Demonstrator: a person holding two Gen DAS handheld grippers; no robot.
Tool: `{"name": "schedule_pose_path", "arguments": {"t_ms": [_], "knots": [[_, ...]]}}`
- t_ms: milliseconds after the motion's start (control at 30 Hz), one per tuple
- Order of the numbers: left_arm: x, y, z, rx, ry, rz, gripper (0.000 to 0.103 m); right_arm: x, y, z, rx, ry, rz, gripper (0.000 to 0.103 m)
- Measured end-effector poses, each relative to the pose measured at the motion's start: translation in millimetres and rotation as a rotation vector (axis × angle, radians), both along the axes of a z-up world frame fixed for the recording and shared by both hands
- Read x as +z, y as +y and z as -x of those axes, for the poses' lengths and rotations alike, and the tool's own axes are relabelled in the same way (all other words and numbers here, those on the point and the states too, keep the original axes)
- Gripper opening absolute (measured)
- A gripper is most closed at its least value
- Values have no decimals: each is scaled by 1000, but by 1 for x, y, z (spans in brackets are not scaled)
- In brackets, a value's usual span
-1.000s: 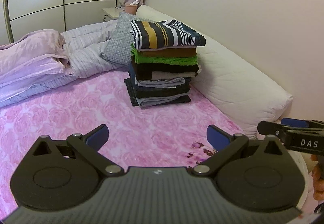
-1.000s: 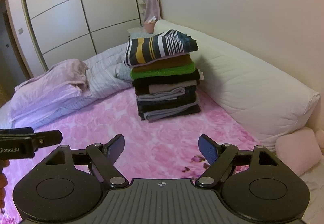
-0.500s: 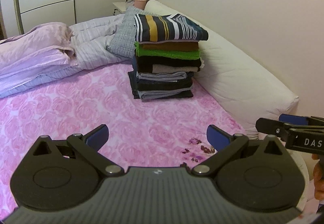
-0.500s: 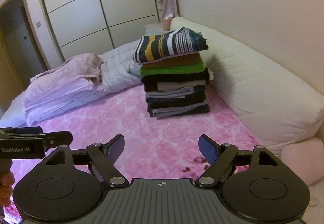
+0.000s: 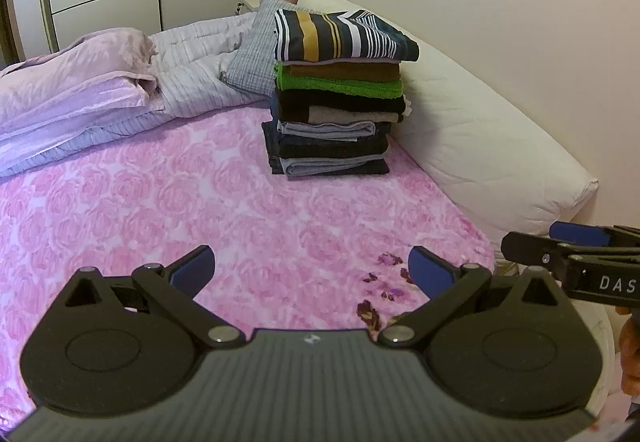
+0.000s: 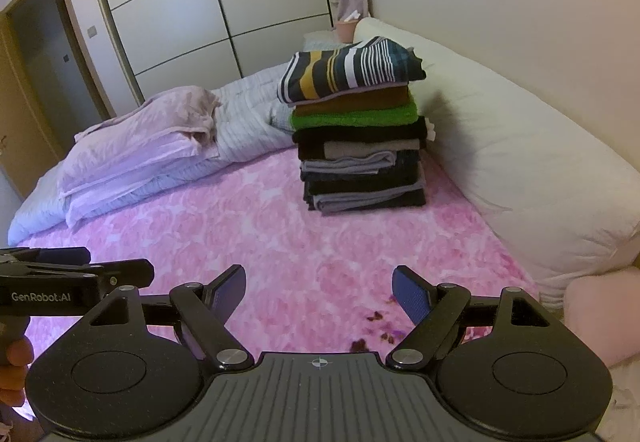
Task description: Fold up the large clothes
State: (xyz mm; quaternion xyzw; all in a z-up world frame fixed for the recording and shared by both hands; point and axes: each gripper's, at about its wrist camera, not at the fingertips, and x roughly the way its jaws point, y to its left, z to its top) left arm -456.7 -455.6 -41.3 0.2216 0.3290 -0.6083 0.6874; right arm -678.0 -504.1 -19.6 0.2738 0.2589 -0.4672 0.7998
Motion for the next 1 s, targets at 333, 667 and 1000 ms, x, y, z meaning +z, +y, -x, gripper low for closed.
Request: {"name": "schedule_pose_path", "arguments": {"t_ms": [333, 667, 1000], "knots": [[-2, 10, 1, 7, -1, -8, 102, -2, 8, -1, 6, 1, -7, 77], [-3, 13, 0, 8, -3, -7, 102, -4, 13, -4, 11, 5, -7, 77], [-4, 17, 0, -2, 2, -7, 102, -5, 12, -4, 7, 9, -11, 77]]}}
